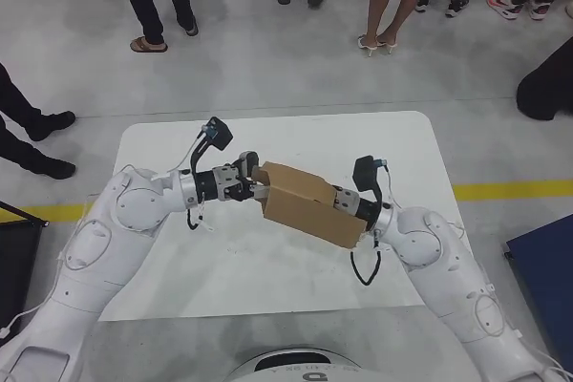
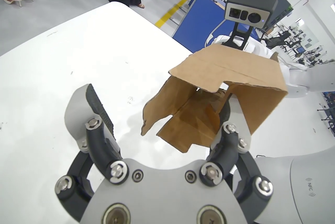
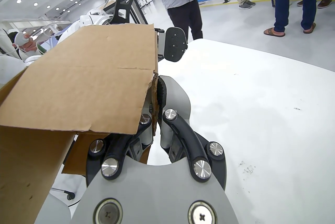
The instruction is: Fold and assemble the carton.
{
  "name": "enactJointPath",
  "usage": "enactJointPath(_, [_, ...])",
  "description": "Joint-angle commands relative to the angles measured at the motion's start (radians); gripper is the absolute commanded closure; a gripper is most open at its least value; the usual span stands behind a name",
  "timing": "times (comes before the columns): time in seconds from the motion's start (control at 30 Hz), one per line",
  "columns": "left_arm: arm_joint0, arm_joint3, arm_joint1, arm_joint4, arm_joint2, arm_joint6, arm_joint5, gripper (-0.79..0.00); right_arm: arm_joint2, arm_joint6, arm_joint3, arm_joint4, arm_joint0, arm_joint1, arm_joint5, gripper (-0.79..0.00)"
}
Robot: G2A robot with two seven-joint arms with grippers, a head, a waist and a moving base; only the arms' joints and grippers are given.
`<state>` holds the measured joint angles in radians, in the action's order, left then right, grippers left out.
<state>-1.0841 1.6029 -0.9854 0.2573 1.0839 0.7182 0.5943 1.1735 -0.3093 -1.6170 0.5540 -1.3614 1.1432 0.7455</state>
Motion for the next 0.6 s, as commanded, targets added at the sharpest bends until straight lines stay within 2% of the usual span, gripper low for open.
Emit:
enactJointPath(0.0, [0.002, 0.002, -0.002, 0.013, -0.006, -0.003, -0.005, -0.785, -0.001, 0.001, 0.001, 0.01, -0.001, 0.0, -0.01, 0.0])
enactJointPath(0.17, [-0.003, 0.004, -0.002, 0.028, -0.001, -0.02, -0.009, -0.785, -0.002, 0.013, 0.004, 0.009, -0.001, -0.001, -0.007, 0.0])
enactJointPath(0.37, [-0.06, -0.001, 0.016, 0.006, 0.088, -0.049, 0.011, -0.785, 0.01, 0.03, 0.004, 0.011, -0.008, -0.003, -0.006, 0.0])
enactJointPath(0.57, [-0.06, -0.001, 0.016, 0.006, 0.088, -0.049, 0.011, -0.785, 0.01, 0.03, 0.004, 0.011, -0.008, -0.003, -0.006, 0.0])
